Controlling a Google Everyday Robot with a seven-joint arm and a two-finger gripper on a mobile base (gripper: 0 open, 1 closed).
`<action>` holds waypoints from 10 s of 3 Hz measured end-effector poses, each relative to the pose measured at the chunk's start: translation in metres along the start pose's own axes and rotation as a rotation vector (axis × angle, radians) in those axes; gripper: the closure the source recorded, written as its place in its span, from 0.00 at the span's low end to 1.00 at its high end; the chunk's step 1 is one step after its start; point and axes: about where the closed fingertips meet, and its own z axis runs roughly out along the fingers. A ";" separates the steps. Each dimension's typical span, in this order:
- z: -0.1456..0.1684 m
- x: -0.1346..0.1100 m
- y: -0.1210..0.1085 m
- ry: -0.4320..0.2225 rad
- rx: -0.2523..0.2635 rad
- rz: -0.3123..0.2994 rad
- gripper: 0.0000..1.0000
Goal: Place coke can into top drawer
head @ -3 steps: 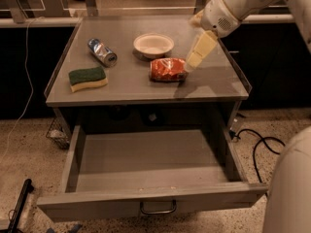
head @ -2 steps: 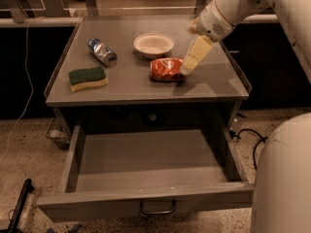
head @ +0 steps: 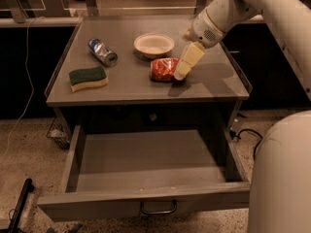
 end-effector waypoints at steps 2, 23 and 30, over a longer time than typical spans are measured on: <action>0.025 0.011 0.006 0.043 -0.025 0.037 0.00; -0.051 0.115 0.164 -0.061 0.076 0.203 1.00; 0.122 0.166 0.221 -0.056 -0.081 0.345 1.00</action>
Offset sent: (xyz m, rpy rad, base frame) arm -0.0012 0.0015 -0.0387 -0.0587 0.0667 -0.0431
